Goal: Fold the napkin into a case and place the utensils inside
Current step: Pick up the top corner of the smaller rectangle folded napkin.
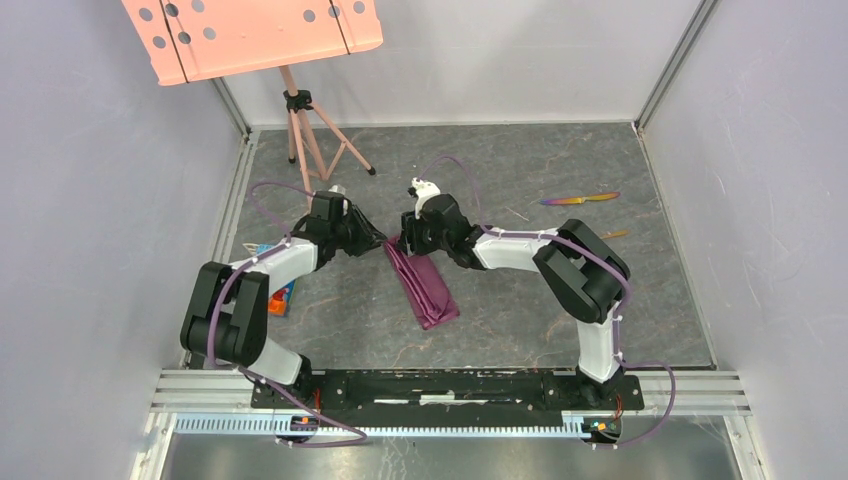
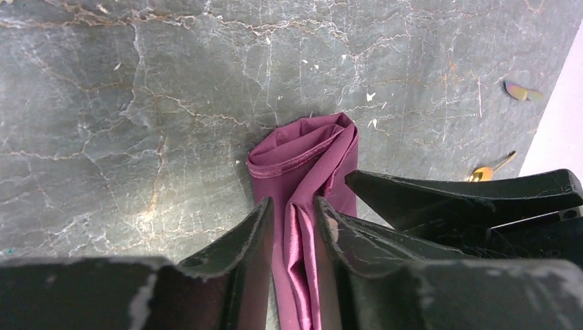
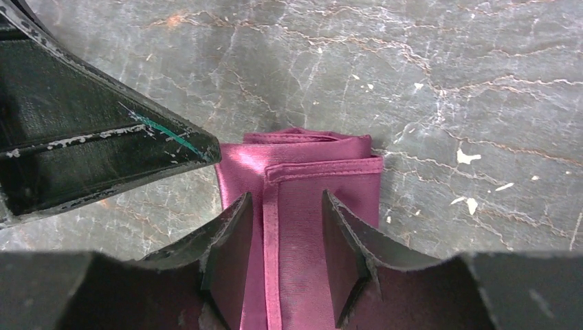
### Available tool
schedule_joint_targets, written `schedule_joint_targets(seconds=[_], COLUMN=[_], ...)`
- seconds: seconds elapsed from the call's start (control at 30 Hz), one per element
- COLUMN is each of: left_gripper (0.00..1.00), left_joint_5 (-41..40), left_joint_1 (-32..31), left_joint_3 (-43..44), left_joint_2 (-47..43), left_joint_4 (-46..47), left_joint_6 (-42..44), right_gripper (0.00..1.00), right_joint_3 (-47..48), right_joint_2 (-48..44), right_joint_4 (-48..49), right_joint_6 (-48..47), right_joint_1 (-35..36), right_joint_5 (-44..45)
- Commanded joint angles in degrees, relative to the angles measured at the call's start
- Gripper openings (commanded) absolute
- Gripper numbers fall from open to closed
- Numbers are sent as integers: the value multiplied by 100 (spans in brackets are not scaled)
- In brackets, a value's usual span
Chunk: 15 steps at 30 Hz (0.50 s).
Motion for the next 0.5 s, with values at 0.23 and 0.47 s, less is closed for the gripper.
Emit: schedule_joint_targets(seconds=[0.23,0.47], left_gripper=[23,17], left_joint_5=[209,281], left_joint_1=[-2,-9], left_joint_3=[63,49], left_joint_2=[410,492], left_joint_4=[537,655], left_joint_6=[-135,-150], right_gripper=[47,47], right_joint_3=[464,658], right_joint_2=[217,388], right_joint_4=[-154,-249], right_joint_6=[-259,-372], right_joint_1=[139,193], right_joint_5=[307,316])
